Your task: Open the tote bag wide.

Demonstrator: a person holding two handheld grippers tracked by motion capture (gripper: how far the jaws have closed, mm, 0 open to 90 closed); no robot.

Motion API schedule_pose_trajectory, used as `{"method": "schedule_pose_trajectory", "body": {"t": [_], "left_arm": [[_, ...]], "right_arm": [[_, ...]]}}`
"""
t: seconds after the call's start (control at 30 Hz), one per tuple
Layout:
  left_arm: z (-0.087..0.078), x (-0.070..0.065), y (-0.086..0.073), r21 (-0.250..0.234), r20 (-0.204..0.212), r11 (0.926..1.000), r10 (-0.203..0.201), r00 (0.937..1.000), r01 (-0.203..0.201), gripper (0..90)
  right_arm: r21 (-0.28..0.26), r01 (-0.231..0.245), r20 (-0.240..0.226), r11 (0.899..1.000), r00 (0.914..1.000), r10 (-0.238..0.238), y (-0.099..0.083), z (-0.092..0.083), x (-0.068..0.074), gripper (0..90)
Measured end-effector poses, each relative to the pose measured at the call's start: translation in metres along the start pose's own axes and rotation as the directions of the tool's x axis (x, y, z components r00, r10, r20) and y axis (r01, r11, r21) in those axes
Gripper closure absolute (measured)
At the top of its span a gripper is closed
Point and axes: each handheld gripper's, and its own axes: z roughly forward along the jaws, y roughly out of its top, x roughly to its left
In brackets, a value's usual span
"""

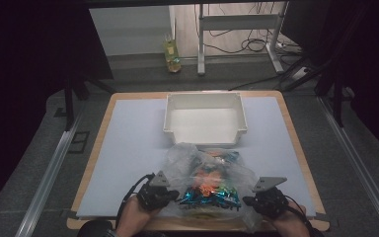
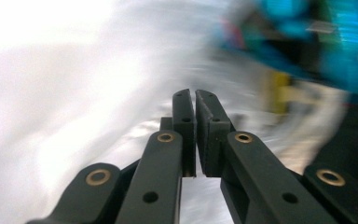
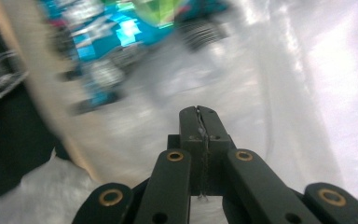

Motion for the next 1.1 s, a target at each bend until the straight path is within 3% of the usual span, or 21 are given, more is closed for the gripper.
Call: {"method": "schedule_pose_trajectory", "body": {"t": [0.2, 0.4, 0.5, 0.6, 0.67, 0.73, 0.8, 0.87, 0.9, 0.93, 0.97, 1.0, 1.03, 1.1], "left_arm": [[0.003, 0.028, 0.007, 0.020, -0.108, 0.9992, -0.031, 0.9936, 0.033, 88.3], [0.004, 0.057, 0.021, -0.005, -0.177, 0.9977, -0.068, 0.9818, 0.068, 88.9], [0.007, 0.063, 0.029, -0.019, -0.215, 0.9974, -0.072, 0.9741, 0.069, 89.0], [0.013, 0.072, 0.034, 0.007, -0.266, 0.9975, -0.066, 0.9618, 0.071, 89.0], [0.017, 0.080, 0.034, 0.032, -0.292, 0.9951, -0.080, 0.9531, 0.093, 89.1], [0.016, 0.087, 0.033, 0.017, -0.277, 0.9919, -0.117, 0.9538, 0.126, 89.2], [0.015, 0.088, 0.033, 0.026, -0.310, 0.9930, -0.102, 0.9452, 0.115, 89.2], [0.012, 0.084, 0.033, 0.023, -0.329, 0.9939, -0.095, 0.9397, 0.108, 89.2], [0.009, 0.079, 0.035, 0.024, -0.352, 0.9966, -0.065, 0.9337, 0.078, 89.1], [0.005, 0.073, 0.038, 0.015, -0.358, 0.9984, -0.046, 0.9325, 0.055, 89.1], [0.001, 0.066, 0.041, -0.011, -0.343, 0.9990, -0.044, 0.9384, 0.042, 89.0], [-0.003, 0.059, 0.043, -0.037, -0.311, 0.9989, -0.037, 0.9498, 0.027, 88.3], [-0.005, 0.052, 0.046, -0.055, -0.274, 0.9984, -0.023, 0.9615, 0.008, 88.3], [-0.003, 0.039, 0.048, -0.052, -0.204, 0.9985, 0.008, 0.9789, -0.019, 87.6]], "right_arm": [[0.009, 0.011, 0.049, 1.000, 0.9988, -0.012, 0.008, 0.012, -0.019, 89.1], [-0.013, -0.029, 0.061, 0.999, 0.9977, 0.030, 0.020, 0.016, -0.041, 89.1], [-0.027, -0.059, 0.047, 0.998, 0.9971, 0.060, 0.030, 0.022, -0.050, 89.0], [-0.023, -0.060, 0.044, 0.998, 0.9972, 0.061, 0.038, 0.031, -0.056, 89.1], [-0.014, -0.051, 0.060, 0.999, 0.9969, 0.051, 0.042, 0.037, -0.060, 89.1], [-0.017, -0.054, 0.066, 0.998, 0.9963, 0.055, 0.045, 0.040, -0.065, 89.1], [-0.018, -0.038, 0.090, 0.999, 0.9952, 0.039, 0.047, 0.041, -0.069, 89.1], [-0.021, -0.058, 0.086, 0.998, 0.9945, 0.059, 0.047, 0.041, -0.071, 89.1], [-0.026, -0.055, 0.083, 0.998, 0.9949, 0.057, 0.047, 0.040, -0.070, 89.1], [-0.032, -0.053, 0.076, 0.998, 0.9955, 0.056, 0.048, 0.038, -0.068, 89.0], [-0.041, -0.060, 0.063, 0.997, 0.9960, 0.063, 0.049, 0.035, -0.065, 89.0], [-0.066, -0.059, 0.033, 0.996, 0.9976, 0.061, 0.051, 0.031, -0.060, 89.0], [-0.066, -0.059, 0.033, 0.996, 0.9976, 0.061, 0.051, 0.031, -0.060, 89.0], [-0.089, -0.059, -0.001, 0.994, 0.9982, 0.059, 0.052, 0.027, -0.055, 89.0]]}}
